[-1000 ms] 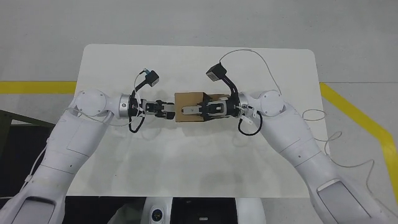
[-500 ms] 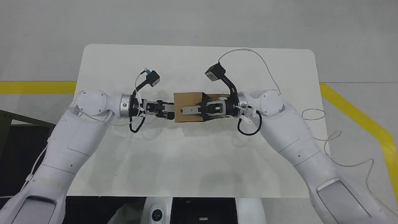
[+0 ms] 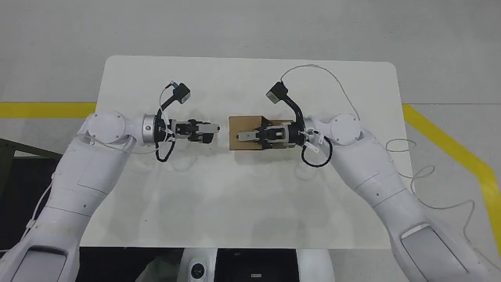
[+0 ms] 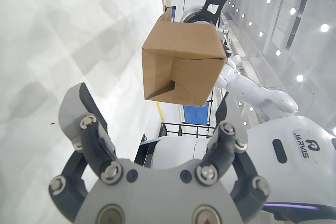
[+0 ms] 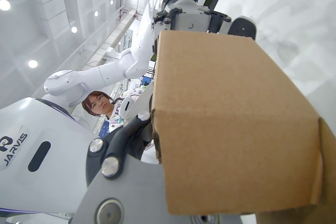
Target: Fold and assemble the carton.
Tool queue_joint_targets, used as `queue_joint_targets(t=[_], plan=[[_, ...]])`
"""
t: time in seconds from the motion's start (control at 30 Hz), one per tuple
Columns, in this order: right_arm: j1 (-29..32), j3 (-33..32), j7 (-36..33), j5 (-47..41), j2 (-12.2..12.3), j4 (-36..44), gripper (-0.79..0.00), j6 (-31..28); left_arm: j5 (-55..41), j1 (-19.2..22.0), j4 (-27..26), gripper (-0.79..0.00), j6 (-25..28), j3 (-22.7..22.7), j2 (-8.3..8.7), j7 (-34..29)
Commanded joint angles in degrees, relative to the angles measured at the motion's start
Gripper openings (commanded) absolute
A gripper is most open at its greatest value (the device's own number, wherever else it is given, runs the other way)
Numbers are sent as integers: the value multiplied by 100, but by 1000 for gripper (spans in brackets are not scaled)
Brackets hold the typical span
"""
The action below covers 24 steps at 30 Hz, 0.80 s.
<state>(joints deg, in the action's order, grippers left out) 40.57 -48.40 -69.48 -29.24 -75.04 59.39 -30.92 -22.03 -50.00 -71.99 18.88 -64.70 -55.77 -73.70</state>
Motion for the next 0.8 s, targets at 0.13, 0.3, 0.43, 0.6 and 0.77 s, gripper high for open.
queue_joint_targets(t=[0.13,0.3,0.43,0.6,0.77], plan=[[-6,39,18,20,-33,-99,-785,33,191,-34,-76,0,70,-38,25,33],[-38,120,52,180,-66,-298,-785,139,390,-52,-155,0,132,-54,42,90],[-67,212,175,301,-113,-590,-785,282,527,-68,-227,0,187,-121,64,206],[-127,363,215,423,-187,-950,-533,510,598,-117,-307,0,206,-180,88,259],[-170,434,239,437,-254,-1196,-135,492,630,-149,-361,0,221,-205,103,263]])
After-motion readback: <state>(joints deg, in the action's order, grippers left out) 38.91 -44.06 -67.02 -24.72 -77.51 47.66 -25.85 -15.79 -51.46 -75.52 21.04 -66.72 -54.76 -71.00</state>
